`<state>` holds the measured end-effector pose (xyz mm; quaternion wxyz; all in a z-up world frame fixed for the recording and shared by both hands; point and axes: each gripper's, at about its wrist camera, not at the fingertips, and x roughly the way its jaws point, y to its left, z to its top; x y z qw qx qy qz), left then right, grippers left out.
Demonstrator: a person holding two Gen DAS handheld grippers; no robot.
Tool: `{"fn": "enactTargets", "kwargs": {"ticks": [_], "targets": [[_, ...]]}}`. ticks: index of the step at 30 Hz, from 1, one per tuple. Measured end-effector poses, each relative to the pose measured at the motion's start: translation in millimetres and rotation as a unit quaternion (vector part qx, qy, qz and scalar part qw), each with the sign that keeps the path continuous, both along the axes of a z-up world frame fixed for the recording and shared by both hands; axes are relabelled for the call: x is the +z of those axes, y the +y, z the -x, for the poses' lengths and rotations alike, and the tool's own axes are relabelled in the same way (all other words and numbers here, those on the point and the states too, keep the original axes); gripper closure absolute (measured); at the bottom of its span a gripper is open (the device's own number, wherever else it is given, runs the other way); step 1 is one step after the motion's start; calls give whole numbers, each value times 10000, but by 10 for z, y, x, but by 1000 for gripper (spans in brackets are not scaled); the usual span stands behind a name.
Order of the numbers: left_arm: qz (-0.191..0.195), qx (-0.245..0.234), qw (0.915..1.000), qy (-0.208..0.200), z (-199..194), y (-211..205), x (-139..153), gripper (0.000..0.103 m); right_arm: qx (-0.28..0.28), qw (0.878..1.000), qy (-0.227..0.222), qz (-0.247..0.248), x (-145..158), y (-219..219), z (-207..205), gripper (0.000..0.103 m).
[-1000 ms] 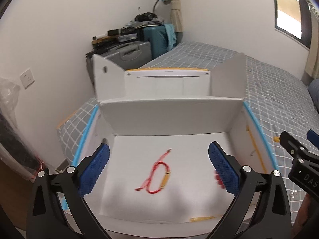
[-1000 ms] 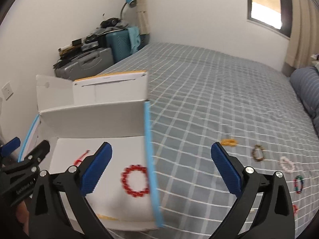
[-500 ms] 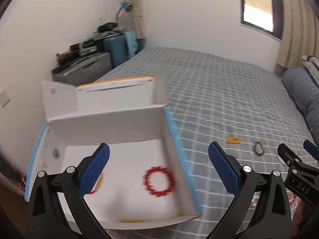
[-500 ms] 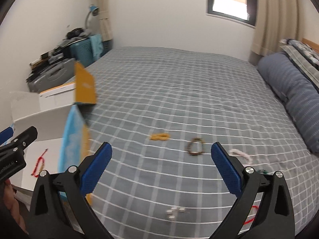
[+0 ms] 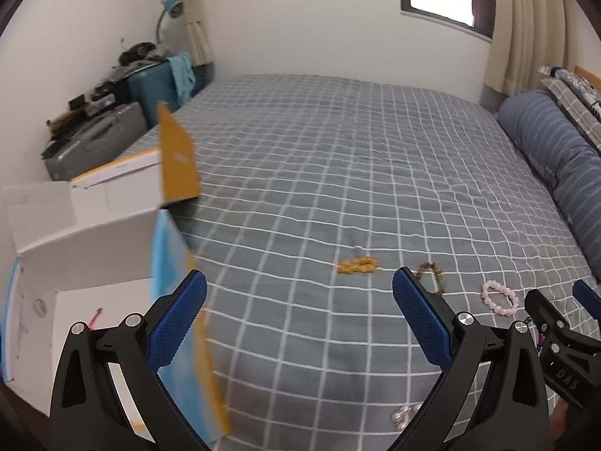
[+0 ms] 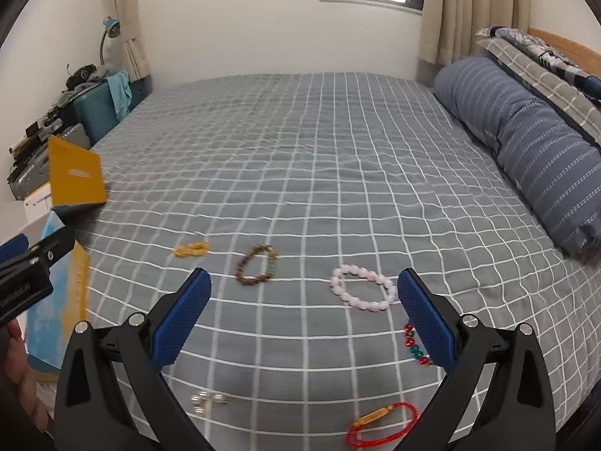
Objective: Organize jewelry
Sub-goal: 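Move both tools back over the remaining bracelets on the bed, then grasp the amber bead bracelet with left tool while right tool grasps pink-white bracelet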
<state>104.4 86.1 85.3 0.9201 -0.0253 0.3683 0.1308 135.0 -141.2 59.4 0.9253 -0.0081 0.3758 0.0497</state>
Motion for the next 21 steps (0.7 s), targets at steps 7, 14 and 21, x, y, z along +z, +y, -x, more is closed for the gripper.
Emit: {"fn": "enactTargets", "kwargs": {"ticks": [7,14,21], "targets": [[116,-146,9997,128,-444,-168,-212,6,16,9997,236,-14,-155,-180,-245,7],[105,-177,9993,323,-896,-166,-483,6,199,9975,670,73,-428,-144,-556,8],[257,-356,9971,623,-1220,-150,-865,6,49,9959,852,284,-675,-144,-785,15]]}}
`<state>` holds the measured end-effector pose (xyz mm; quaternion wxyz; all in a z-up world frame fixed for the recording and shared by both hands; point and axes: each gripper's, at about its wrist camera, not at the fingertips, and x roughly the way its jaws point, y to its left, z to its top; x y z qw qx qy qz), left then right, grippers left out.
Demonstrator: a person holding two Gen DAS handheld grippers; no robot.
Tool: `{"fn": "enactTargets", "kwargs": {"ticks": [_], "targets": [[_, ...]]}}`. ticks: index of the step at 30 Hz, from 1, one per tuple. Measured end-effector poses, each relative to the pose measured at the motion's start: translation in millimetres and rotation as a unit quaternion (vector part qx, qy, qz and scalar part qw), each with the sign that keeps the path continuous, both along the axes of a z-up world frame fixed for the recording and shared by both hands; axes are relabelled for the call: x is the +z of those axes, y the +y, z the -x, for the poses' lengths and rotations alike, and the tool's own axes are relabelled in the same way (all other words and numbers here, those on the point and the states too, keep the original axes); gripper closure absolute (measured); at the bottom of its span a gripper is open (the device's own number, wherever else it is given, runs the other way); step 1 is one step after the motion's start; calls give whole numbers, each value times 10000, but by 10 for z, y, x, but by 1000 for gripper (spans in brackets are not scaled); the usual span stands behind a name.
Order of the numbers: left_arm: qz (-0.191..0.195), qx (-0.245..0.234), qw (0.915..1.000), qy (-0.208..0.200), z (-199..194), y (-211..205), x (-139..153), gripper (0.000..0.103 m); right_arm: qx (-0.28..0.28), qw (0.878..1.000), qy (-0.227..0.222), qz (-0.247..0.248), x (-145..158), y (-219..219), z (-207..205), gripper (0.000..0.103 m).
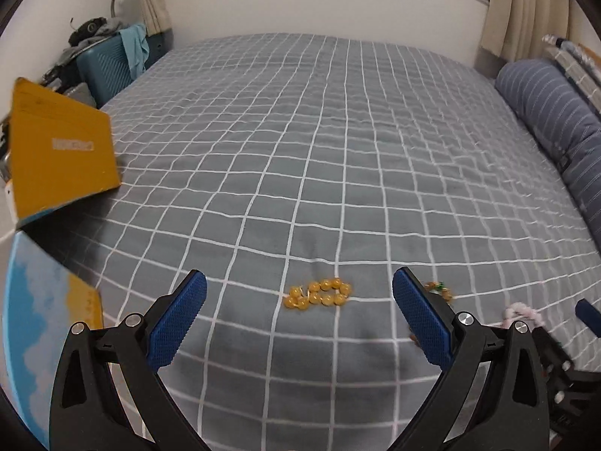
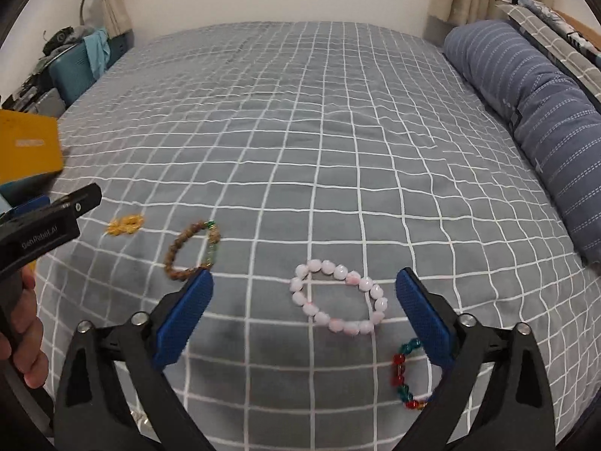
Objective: Organize jewelry
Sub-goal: 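Grasp the amber bead bracelet with left tool while right tool grasps pink-white bracelet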
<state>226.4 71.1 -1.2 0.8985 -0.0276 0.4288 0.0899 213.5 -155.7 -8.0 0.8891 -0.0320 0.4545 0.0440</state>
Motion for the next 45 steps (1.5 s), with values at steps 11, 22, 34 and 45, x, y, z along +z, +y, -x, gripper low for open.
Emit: {"fn": "enactTargets", "kwargs": {"ticks": [11,22,34,45], "targets": [[452,-258,9981,319,-224,105,-436,6,-170,9983,547,109,-393,-57,-196,29],[708,-351,9957,483,-310,109,-624,9,-189,9969,768,3,-538,-24,-233,50],[846,-384,9933,694,-296,106,-631,62,-195,9970,753,-21,-542,25,-230,92],[1087,-601,9901,658,-206,74,-531,94,-222,9987,459,-65,-369,18,-153,93]]}}
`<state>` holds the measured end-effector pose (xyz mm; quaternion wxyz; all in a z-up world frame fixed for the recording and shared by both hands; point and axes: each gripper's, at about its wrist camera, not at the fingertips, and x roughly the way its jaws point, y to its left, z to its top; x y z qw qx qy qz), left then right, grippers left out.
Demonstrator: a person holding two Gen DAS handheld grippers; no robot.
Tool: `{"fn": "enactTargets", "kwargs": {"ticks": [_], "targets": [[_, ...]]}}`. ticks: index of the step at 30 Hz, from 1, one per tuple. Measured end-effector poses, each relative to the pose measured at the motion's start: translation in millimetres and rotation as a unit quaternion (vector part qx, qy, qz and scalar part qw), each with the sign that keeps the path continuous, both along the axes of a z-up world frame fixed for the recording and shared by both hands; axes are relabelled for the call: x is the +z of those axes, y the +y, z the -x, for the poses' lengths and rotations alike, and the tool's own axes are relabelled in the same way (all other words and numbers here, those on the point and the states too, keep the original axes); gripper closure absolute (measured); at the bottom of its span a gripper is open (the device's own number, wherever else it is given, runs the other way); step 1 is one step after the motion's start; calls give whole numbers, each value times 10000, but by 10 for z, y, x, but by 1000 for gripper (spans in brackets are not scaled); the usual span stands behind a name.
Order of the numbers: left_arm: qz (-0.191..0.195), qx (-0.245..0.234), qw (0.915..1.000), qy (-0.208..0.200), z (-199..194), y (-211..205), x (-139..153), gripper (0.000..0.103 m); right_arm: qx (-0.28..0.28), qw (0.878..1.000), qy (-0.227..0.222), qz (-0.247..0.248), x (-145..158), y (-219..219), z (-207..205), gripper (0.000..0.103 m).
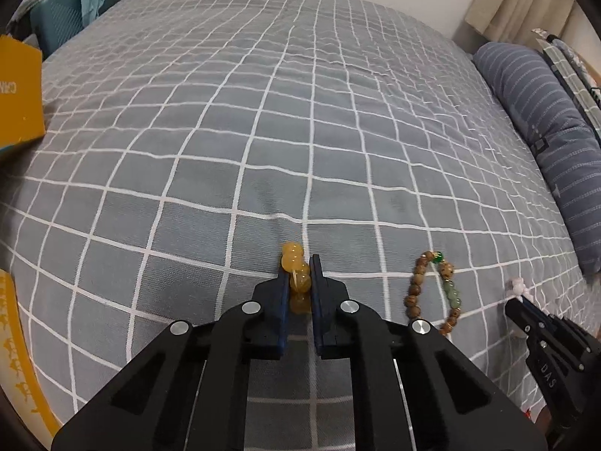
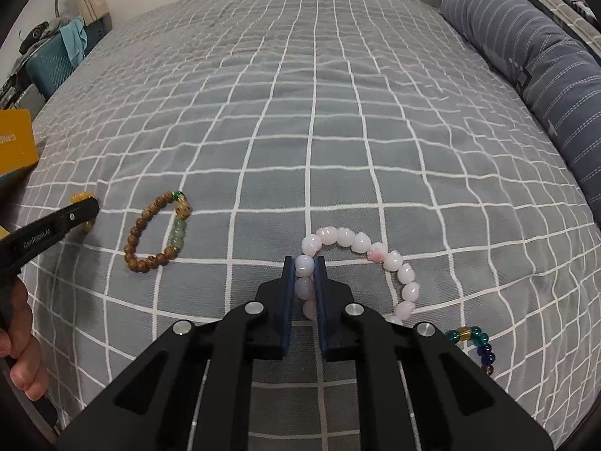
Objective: Organize jewelry
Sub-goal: 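Grasp the amber bead bracelet with left tool while right tool grasps pink-white bracelet, then lift and carry both held bracelets with both tools into the box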
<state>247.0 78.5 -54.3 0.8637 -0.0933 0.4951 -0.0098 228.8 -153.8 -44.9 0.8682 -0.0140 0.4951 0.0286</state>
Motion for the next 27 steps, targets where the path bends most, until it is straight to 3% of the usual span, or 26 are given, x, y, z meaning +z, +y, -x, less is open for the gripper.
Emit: {"fn": "enactTargets", "kwargs": {"ticks": [17,27], "targets": [[-250,-484,9959,-728,418,-327,659,94,-184,9964,-765,-330,564,-176,251,93],[-260,-790,9917,-980,660,-545,833,94,-171,9944,-1021,-215,781,-146,399,93]]}}
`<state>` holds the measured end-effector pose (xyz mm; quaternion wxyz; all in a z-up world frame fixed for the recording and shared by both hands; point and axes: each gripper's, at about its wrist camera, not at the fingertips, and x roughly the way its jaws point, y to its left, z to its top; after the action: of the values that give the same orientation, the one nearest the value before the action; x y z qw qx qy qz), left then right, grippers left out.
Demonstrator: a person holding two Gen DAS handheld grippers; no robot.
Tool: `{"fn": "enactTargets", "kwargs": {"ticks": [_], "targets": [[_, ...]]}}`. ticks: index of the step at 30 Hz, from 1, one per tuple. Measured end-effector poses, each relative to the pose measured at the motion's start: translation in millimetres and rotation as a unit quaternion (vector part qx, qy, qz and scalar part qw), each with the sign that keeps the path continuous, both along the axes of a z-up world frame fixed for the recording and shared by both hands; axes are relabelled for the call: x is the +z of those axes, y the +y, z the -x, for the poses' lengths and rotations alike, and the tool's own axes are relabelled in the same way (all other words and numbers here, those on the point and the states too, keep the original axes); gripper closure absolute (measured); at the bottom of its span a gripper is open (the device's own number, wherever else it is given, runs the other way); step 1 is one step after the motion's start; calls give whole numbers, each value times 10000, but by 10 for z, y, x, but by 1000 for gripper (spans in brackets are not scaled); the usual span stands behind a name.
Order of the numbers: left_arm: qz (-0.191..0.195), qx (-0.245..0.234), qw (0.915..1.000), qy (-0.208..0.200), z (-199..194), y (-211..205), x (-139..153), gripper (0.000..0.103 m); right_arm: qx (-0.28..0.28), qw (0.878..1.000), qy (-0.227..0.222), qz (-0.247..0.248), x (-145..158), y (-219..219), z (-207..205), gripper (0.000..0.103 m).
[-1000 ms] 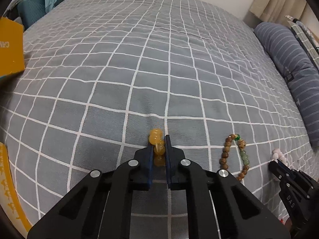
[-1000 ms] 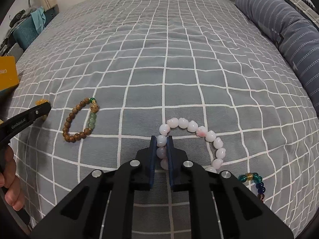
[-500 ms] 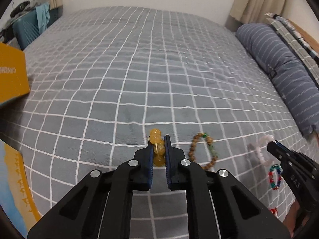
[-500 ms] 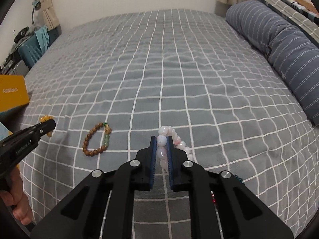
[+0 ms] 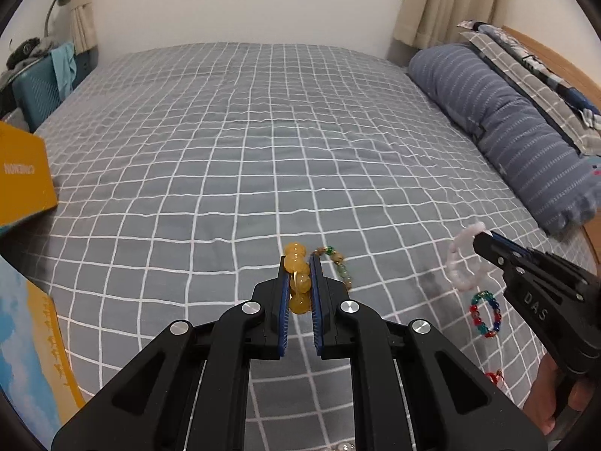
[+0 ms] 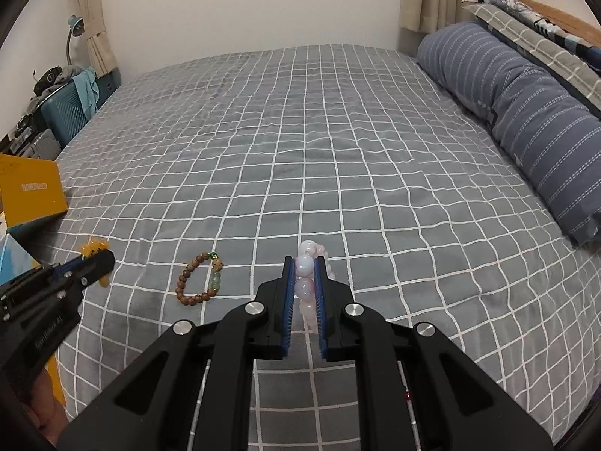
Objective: Organize jewelry
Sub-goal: 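Lift and carry both held bracelets with both tools into the box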
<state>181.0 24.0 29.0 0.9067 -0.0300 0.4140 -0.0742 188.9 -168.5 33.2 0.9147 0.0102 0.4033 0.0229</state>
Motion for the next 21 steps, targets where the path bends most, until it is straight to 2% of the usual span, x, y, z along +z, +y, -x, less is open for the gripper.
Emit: {"fn": "enactTargets", "kwargs": {"ticks": [5,9,21], "targets": [[-220,128,9994,-232,96,-50,68,93,21,9999,-108,43,73,45,56,93],[-223,161,9995,-172,102,-43,89,94,20,9999,-157,47,137,60,104,93],[-244,297,9986,-352,342,27,301,93,31,9994,-324,99,317,135,322,93]]}}
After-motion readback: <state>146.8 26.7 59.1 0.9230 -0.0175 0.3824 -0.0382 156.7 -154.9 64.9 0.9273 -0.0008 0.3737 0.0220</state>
